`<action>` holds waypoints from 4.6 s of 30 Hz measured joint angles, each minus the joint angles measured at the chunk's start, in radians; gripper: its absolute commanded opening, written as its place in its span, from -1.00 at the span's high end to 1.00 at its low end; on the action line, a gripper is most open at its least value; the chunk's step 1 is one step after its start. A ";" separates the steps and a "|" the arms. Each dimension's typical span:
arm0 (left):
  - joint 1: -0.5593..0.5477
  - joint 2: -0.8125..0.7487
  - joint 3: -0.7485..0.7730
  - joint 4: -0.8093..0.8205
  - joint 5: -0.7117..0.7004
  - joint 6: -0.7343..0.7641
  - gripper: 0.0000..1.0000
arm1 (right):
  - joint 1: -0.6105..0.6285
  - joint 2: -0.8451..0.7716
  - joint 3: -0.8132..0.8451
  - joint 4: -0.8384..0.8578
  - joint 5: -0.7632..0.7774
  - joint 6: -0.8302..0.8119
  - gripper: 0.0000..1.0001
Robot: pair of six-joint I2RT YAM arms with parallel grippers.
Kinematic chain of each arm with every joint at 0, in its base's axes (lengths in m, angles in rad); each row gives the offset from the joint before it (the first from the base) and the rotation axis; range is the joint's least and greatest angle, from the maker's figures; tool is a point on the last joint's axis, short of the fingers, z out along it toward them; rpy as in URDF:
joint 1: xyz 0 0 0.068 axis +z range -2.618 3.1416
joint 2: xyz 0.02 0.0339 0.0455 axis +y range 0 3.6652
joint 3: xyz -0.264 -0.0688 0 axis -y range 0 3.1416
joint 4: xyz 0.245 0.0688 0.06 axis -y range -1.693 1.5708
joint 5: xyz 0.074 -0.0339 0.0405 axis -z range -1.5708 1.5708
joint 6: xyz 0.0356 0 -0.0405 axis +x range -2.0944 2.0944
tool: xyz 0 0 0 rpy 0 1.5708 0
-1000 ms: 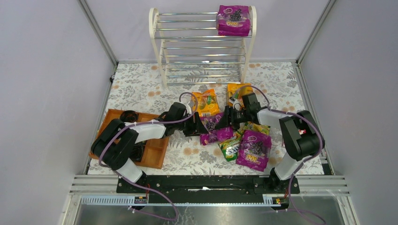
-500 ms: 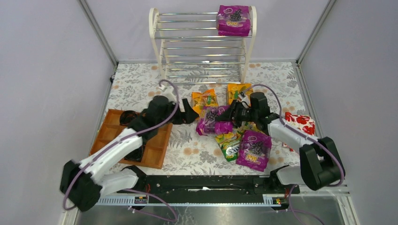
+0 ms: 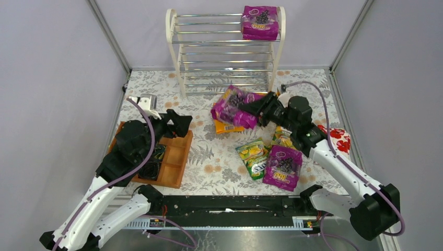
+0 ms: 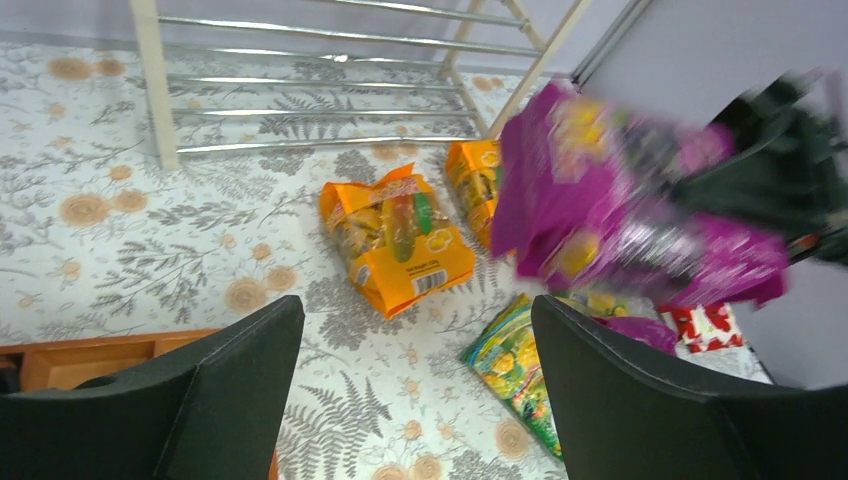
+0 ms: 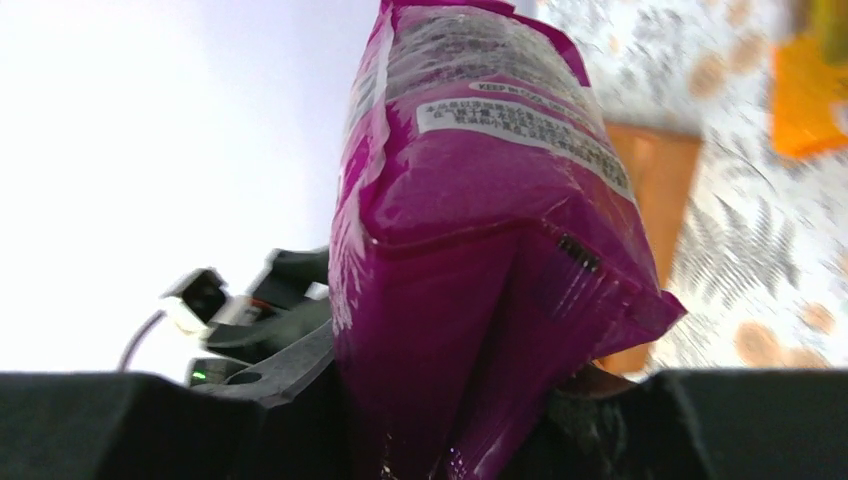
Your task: Place and organize the candy bags onto the shelf
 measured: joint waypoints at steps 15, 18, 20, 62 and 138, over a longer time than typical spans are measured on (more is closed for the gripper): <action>0.000 -0.029 -0.143 -0.048 -0.027 0.076 -0.80 | 0.154 0.502 0.839 0.122 0.572 -0.028 0.12; 0.000 -0.029 -0.165 -0.041 -0.031 0.077 -0.80 | 0.173 0.691 1.024 0.135 0.695 -0.040 0.12; 0.000 -0.029 -0.182 -0.035 -0.036 0.078 -0.80 | 0.185 0.816 1.144 0.136 0.772 -0.051 0.11; 0.000 -0.014 -0.220 0.008 -0.087 0.092 -0.84 | 0.257 1.254 1.594 0.173 1.338 -0.305 -0.79; 0.114 0.282 -0.179 0.182 0.008 0.055 -0.97 | -0.076 0.339 0.212 -0.340 0.265 -1.012 -1.00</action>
